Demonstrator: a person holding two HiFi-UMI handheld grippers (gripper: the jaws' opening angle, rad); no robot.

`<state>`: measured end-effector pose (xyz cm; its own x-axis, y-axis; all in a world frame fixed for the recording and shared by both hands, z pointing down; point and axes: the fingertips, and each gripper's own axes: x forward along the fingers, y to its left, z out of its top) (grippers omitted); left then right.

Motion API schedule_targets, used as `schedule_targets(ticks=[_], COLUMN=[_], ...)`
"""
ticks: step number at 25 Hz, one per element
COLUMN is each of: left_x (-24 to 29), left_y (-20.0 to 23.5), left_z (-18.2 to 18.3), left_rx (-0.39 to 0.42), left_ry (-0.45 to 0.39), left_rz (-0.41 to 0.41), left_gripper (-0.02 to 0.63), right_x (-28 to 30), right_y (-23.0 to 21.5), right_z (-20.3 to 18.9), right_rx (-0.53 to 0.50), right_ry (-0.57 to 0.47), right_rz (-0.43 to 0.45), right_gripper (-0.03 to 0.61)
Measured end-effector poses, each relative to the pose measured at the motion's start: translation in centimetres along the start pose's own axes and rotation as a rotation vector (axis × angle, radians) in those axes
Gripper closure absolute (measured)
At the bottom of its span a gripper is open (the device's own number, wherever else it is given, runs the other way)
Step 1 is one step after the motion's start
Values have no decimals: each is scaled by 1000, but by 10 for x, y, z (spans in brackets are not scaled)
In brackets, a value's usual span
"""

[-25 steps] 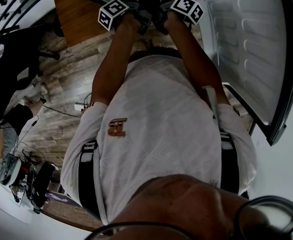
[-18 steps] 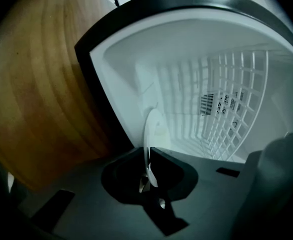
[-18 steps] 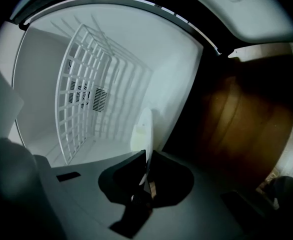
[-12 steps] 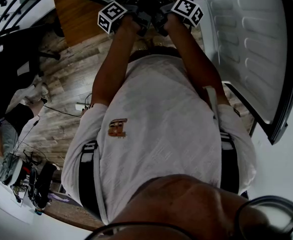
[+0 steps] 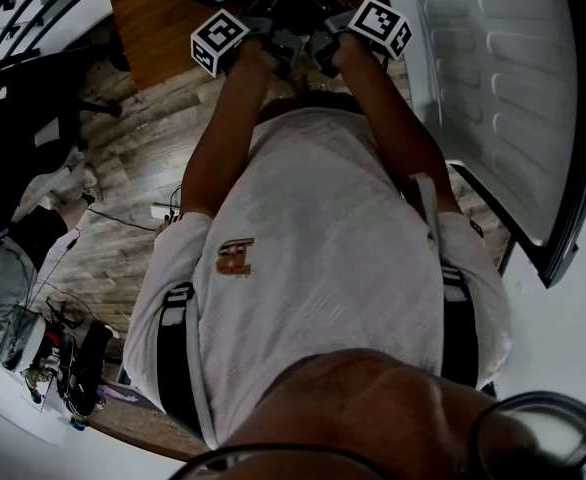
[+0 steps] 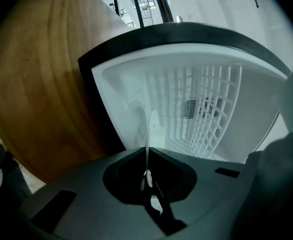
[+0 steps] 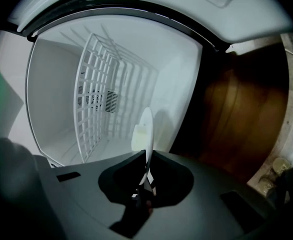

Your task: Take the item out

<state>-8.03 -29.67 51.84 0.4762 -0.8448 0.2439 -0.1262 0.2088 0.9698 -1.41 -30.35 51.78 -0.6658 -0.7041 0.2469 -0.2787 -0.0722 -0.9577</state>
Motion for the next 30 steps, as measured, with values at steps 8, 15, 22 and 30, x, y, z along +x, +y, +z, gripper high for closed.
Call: schedule_targets(ticks=[8,15,22,30], left_x=[-26,-37,-44,-51], left_y=[-21,-42,-59,-76], left_z=[-6,-6,-9,-17], left_rx=[-13,6,25,51], left_ry=[-5,-10,-2,15], left_rz=[-63,-76,-81,-91], left_gripper=[585,586,584,585], right_x=[-18,-24,-33,-46], right_y=[26,49,64,78], right_z=[-13,-14,-14,-13], right_rx=[-14,-17,-10,-16], right_ry=[-1,-1,-5,-16], right_rz=[44,84,102,111], right_gripper=[531,531,531,531])
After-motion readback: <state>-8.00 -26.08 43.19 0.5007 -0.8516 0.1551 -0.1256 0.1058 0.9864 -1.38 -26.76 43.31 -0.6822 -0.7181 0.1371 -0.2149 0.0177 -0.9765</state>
